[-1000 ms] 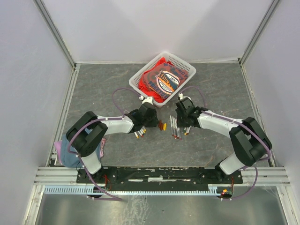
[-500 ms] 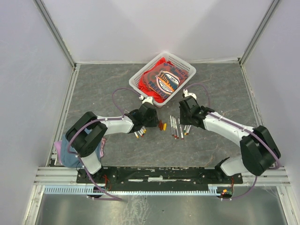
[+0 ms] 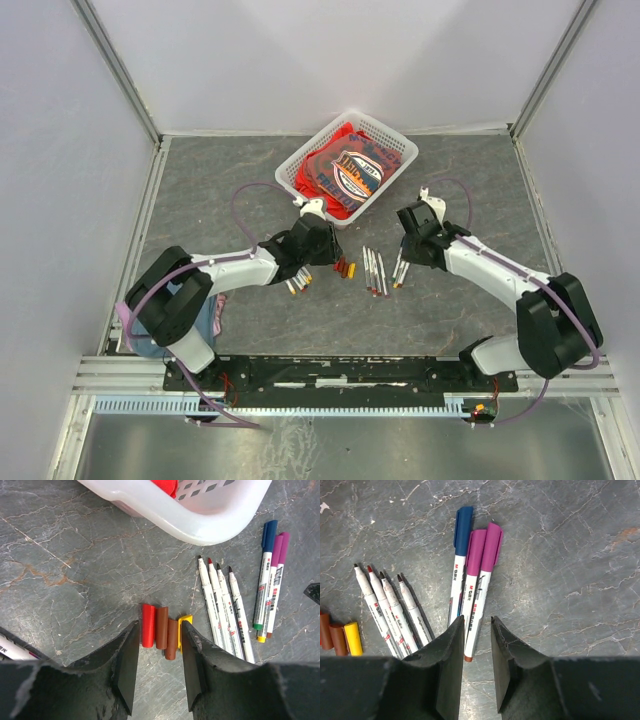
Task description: Open the pen caps
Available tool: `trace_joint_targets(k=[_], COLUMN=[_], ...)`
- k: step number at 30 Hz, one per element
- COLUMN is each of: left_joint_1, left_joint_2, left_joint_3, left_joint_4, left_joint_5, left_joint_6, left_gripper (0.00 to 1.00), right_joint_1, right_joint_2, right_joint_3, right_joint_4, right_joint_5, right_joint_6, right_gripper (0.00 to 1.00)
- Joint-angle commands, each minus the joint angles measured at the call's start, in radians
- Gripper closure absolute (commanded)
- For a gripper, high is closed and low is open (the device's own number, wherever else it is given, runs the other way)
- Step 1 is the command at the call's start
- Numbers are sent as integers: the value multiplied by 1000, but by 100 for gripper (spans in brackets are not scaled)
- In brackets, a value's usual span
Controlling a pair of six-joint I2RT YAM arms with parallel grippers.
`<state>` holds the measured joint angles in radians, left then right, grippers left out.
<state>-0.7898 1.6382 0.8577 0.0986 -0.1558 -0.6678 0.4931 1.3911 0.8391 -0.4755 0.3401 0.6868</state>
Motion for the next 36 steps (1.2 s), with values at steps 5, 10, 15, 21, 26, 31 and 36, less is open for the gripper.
trace_joint_targets(k=[5, 10, 15, 21, 26, 31, 36], left_joint_1=[-9, -8, -10, -9, -10, -10, -15], left_joint_2=[-65, -75, -77, -82, -83, -87, -89], left_joint_3=[27, 17, 7, 1, -2, 0, 9], left_joint_4=[14, 22, 29, 33, 35, 36, 35], left_joint_5=[-24, -23, -20, -18, -19, -11, 3], left_joint_6=[27, 26, 24, 20, 17, 14, 11], left_gripper=[54, 54, 54, 54, 54, 54, 54], right_joint_1=[-18, -24, -26, -29, -32, -33, -33], right_joint_2=[67, 96, 119, 152, 168, 174, 161], right_joint_3=[0, -6, -9, -17, -26, -43, -85], right_joint_4=[8, 22, 41, 65, 72, 65, 71], right_joint_5=[11, 4, -4, -13, -13, -20, -44], right_joint_6=[38, 43, 46, 51, 54, 58, 63], right_gripper=[66, 66, 66, 66, 66, 68, 84])
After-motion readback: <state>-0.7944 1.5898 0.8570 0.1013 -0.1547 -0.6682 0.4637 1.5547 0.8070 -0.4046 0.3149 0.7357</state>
